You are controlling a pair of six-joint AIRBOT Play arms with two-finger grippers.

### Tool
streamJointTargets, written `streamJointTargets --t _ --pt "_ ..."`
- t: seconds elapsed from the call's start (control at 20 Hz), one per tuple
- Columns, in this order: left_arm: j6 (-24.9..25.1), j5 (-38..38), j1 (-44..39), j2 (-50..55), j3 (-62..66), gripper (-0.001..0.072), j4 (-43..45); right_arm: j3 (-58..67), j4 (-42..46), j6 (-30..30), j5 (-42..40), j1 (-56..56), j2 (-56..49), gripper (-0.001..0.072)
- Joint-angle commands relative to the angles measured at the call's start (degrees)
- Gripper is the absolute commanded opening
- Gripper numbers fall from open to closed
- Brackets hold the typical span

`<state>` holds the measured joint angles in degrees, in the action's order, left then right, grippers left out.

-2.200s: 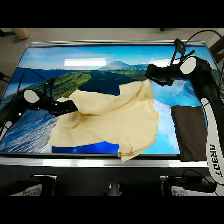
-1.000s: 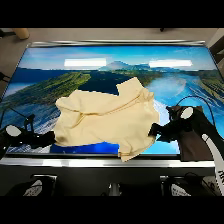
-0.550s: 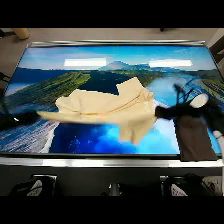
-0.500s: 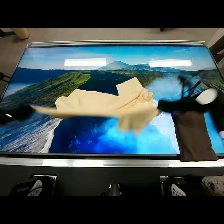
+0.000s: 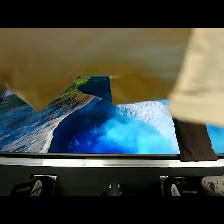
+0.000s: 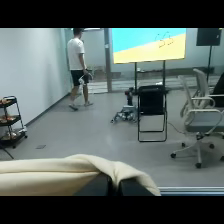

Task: Fold the shirts.

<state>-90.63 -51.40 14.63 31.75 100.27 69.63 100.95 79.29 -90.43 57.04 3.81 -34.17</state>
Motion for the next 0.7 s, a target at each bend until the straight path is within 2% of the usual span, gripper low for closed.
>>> streamJointTargets --t 0.0,0.15,0.25,0.35,0.45,0.65 --pt "-0.6 -3.8 0.0 1.5 3.1 0.0017 0.7 1.9 6.1 -2.8 7.5 0.0 0.9 0.0024" --pt "-0.5 -15.5 0.0 7.0 1.1 0.0018 1.3 1.9 6.8 -2.8 20.7 0.0 -5.8 0.0025" --pt "2.9 -23.3 0.0 11.9 -4.5 0.0017 1.3 1.9 6.8 -2.6 33.3 0.0 -13.9 0.0025" --pt "4.7 -25.9 -0.2 17.2 -13.2 0.0017 1.3 0.0 5.6 -1.2 40.7 0.0 -23.8 0.0025" --pt "6.7 -25.4 -1.0 23.4 -22.2 0.0017 1.4 -4.5 1.5 -0.4 41.5 -0.1 -33.8 0.0024" --pt "7.1 -16.1 -4.1 39.1 -30.1 0.0017 1.3 -9.2 -6.9 -0.3 27.7 -0.2 -52.3 0.0024"
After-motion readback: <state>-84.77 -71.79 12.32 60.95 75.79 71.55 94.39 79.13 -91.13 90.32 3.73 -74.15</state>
